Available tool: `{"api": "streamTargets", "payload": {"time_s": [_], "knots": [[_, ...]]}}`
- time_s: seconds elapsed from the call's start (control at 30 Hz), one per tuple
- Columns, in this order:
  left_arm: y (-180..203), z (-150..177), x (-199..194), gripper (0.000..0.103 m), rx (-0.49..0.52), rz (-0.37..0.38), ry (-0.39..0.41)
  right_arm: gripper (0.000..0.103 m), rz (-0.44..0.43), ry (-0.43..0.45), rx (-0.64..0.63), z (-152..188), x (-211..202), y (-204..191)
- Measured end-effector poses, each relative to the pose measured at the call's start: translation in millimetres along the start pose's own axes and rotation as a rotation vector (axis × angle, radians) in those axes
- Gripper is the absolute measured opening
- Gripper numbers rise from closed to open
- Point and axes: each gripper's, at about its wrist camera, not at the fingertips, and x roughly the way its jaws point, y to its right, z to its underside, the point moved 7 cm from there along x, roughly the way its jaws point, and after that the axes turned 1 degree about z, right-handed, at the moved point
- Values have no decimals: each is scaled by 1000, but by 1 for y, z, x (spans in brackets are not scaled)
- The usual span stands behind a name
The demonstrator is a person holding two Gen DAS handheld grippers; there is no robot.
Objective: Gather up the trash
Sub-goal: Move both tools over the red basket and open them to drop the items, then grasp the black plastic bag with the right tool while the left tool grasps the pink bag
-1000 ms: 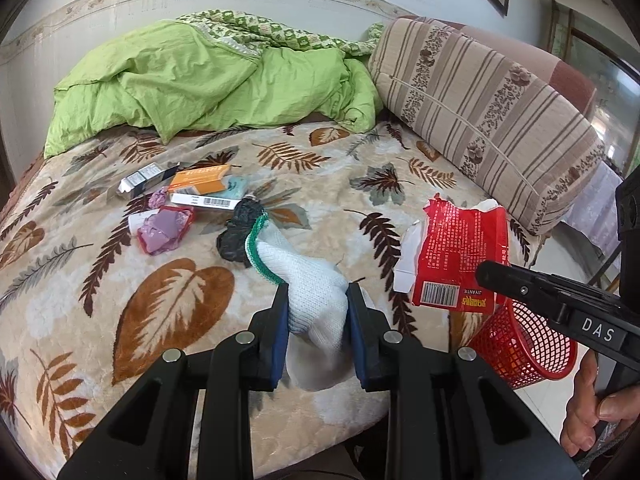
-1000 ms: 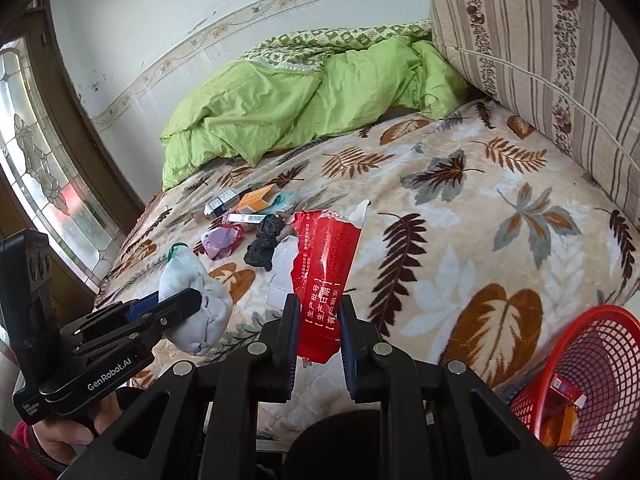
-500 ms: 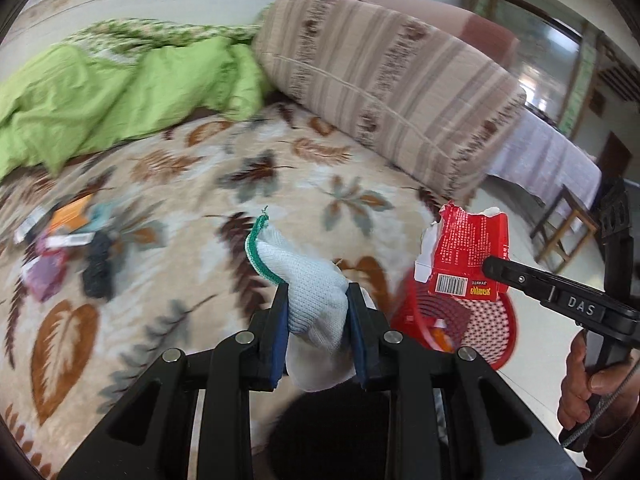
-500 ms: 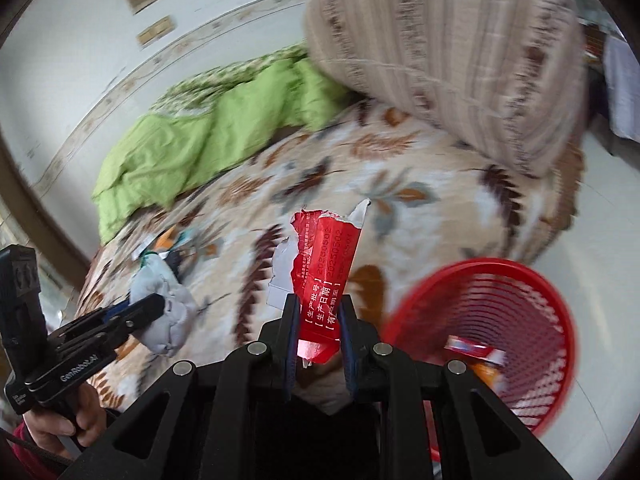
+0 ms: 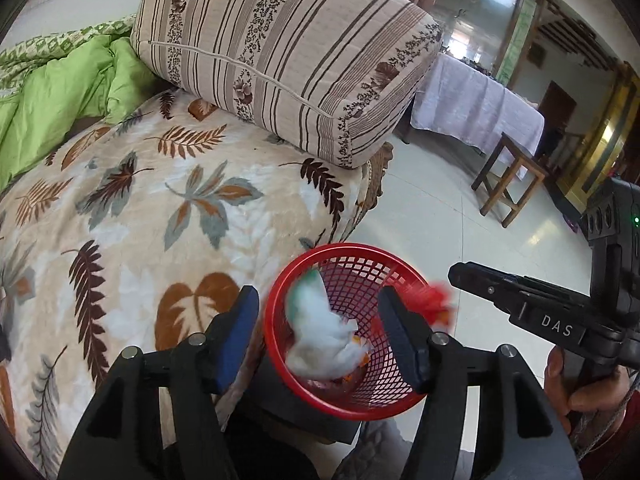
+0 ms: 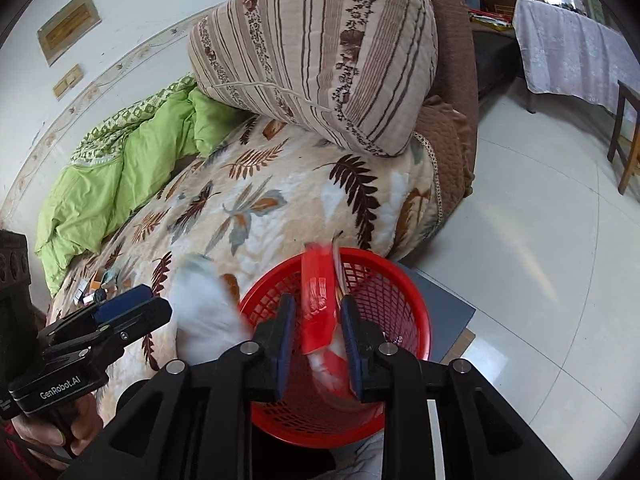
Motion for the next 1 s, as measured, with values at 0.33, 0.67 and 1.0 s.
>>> {"api": "streamTargets", "payload": {"time_s": [0.33,0.67,1.0], "knots": [[-57,21,-42,65,-88,-98,39,28,-63,-11,-11,-4,14,-23],[-148,56,-106,65,-239,-245,101,49,-192,-91,-186,17,51,-134],[-238,103,-176,65,-417,-384,181,53,-318,-188,-325,39,85,-243]]}}
